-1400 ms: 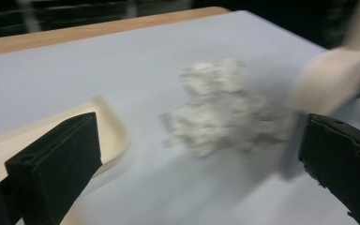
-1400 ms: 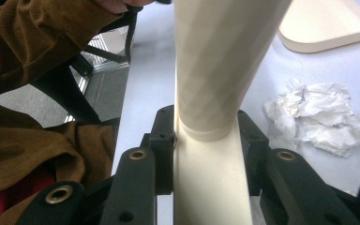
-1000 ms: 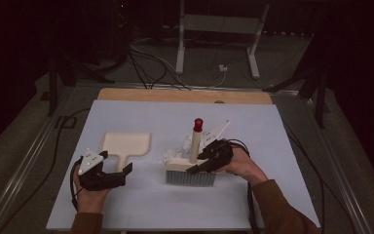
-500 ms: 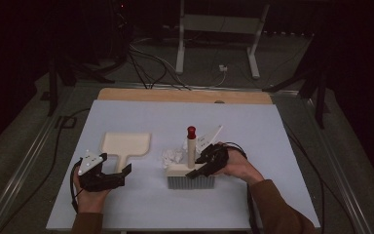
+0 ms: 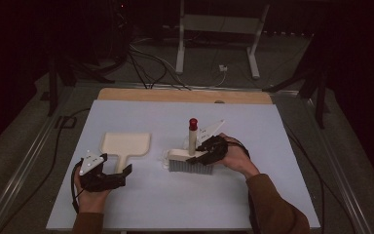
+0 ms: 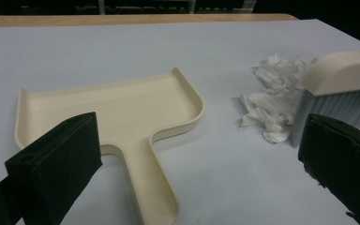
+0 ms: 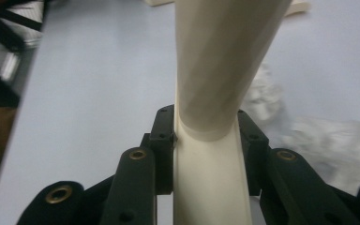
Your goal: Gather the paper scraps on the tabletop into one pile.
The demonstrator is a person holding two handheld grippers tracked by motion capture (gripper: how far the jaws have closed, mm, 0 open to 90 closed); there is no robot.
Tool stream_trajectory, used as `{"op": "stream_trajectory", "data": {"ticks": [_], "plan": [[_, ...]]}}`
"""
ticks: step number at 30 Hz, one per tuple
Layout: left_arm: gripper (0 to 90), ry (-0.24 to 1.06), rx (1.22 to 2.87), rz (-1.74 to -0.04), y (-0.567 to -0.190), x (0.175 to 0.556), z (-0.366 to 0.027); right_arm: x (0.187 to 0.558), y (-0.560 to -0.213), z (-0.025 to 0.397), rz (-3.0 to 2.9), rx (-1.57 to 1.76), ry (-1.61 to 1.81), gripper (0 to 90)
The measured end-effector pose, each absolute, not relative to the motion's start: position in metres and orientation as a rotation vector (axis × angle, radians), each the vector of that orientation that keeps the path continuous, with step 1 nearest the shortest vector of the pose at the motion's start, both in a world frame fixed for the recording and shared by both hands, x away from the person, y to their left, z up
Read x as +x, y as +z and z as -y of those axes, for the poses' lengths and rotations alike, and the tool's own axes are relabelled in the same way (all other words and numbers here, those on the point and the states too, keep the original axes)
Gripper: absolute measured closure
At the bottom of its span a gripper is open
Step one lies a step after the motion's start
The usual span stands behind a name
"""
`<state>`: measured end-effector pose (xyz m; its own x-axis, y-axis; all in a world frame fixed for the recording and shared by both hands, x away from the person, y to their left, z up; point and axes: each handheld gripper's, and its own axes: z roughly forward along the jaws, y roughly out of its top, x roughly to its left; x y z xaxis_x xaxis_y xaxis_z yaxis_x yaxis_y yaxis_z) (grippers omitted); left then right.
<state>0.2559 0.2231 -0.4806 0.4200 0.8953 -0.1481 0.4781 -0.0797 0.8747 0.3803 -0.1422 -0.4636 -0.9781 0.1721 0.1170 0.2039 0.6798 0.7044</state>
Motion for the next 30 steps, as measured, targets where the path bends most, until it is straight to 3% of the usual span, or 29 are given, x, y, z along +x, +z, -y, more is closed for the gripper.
{"op": "stream_trajectory", "data": {"ticks": [11, 22, 30], "plan": [[0.4, 0.547, 1.72, -1.2, -0.48, 0.255, -0.223, 0.39, -0.459, 0.149, 2.936, -0.443, -1.219, 67.0], [0.4, 0.541, 1.721, -1.2, -0.481, 0.255, -0.222, 0.367, -0.426, 0.164, 2.768, -0.523, -1.411, 66.9], [0.4, 0.542, 1.713, -1.206, -0.481, 0.255, -0.223, 0.36, -0.418, 0.15, 2.716, -0.705, -1.509, 66.9]]}}
